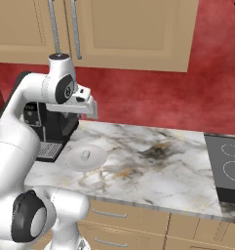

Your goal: Pick up the marshmallow and place it in the cup of hot chocolate on the dining counter.

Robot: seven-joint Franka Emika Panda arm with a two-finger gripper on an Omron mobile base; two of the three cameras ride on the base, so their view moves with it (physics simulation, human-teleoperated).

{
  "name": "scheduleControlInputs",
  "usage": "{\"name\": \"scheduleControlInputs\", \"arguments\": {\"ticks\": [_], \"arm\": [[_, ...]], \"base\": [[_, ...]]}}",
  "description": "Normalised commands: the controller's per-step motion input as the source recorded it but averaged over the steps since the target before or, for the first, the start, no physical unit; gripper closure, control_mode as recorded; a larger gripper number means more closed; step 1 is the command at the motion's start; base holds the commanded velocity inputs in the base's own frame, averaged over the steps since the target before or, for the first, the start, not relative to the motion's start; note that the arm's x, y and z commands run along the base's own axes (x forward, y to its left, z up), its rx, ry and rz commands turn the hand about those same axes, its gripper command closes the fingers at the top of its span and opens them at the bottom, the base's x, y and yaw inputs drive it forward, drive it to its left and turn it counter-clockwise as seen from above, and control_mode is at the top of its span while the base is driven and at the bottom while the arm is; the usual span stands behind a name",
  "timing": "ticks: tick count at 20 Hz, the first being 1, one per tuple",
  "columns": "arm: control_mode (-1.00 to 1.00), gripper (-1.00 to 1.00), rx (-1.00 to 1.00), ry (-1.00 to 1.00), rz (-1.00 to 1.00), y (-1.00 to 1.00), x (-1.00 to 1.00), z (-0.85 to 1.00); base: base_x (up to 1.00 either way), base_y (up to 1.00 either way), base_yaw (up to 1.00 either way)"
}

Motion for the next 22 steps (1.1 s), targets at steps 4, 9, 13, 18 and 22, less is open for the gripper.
{"name": "scheduleControlInputs", "arguments": {"ticks": [4,9,13,18,22], "arm": [[-1.0,-1.0,0.0,0.0,0.0,0.0,-0.28,0.0],[-1.0,-1.0,0.01,0.0,0.0,0.0,-0.77,-0.03],[-1.0,-1.0,0.0,0.0,0.0,0.02,-0.64,-0.28],[-1.0,-1.0,0.0,0.0,0.0,0.03,-0.2,-0.55],[-1.0,-1.0,0.0,0.02,0.0,0.0,0.0,-0.61]], "base": [[0.0,0.0,0.0],[0.0,0.0,0.0],[0.0,0.0,0.0],[0.0,0.0,0.0],[0.0,0.0,0.0]]}}
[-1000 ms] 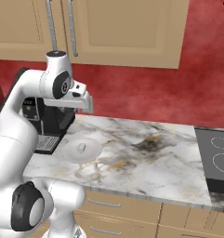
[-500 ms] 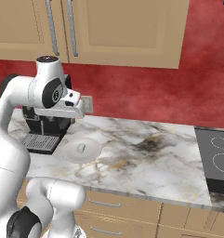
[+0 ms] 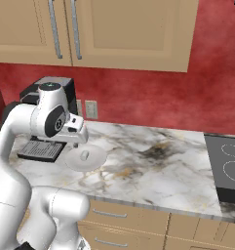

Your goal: Pick up the marshmallow and place it in the cup of hot chocolate on the dining counter.

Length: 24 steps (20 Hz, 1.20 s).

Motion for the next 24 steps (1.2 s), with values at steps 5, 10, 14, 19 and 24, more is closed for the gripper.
{"name": "scheduleControlInputs", "arguments": {"ticks": [5,10,14,19,24], "arm": [[-1.0,-1.0,0.0,0.0,0.0,0.04,0.07,-0.5],[-1.0,-1.0,0.0,0.0,0.0,0.06,0.31,-0.42],[-1.0,-1.0,0.0,0.0,0.0,0.0,0.45,-0.29],[-1.0,-1.0,0.0,0.0,0.0,0.07,0.46,-0.36],[-1.0,-1.0,0.0,0.0,0.0,0.05,0.46,-0.25]], "base": [[0.0,0.0,0.0],[0.0,0.0,0.0],[0.0,0.0,0.0],[0.0,0.0,0.0],[0.0,0.0,0.0]]}}
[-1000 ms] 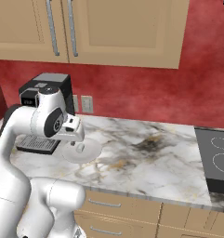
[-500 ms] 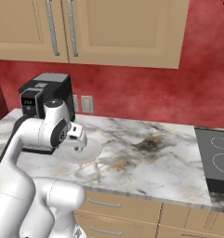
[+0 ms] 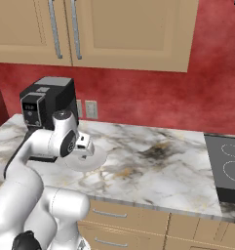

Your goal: Pick up the marshmallow and place it in the cup of hot chocolate on the dining counter.

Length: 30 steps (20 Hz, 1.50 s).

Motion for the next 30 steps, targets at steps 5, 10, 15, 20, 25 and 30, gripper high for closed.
{"name": "scheduleControlInputs", "arguments": {"ticks": [5,10,15,20,25,30], "arm": [[-1.0,-1.0,0.0,0.0,0.0,0.02,0.39,-0.17],[-1.0,-1.0,0.0,0.0,0.0,0.07,0.33,-0.24],[-1.0,-1.0,0.0,0.0,0.0,0.05,0.29,-0.14],[-1.0,-1.0,0.0,0.0,0.0,0.02,0.23,-0.2],[-1.0,-1.0,0.0,0.0,0.0,0.02,0.19,-0.31],[-1.0,-1.0,0.0,0.0,0.0,0.04,0.25,-0.24]], "base": [[0.0,0.0,0.0],[0.0,0.0,0.0],[0.0,0.0,0.0],[0.0,0.0,0.0],[0.0,0.0,0.0],[0.0,0.0,0.0]]}}
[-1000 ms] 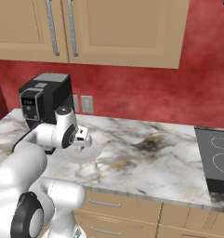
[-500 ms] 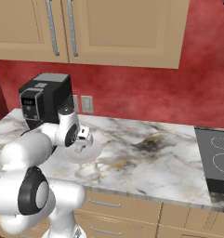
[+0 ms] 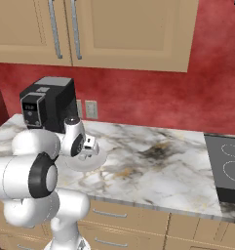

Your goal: Pick up the marshmallow and place it in the cup of hot chocolate on the dining counter.

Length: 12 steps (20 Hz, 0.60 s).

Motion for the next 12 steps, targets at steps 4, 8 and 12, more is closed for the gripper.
{"name": "scheduleControlInputs", "arguments": {"ticks": [4,8,12], "arm": [[-1.0,-1.0,0.0,0.0,0.0,0.01,0.21,-0.23],[-1.0,-1.0,0.0,0.0,0.0,0.0,0.25,-0.23],[-1.0,-1.0,0.0,0.0,0.0,0.0,0.22,-0.16]], "base": [[0.0,0.0,0.0],[0.0,0.0,0.0],[0.0,0.0,0.0]]}}
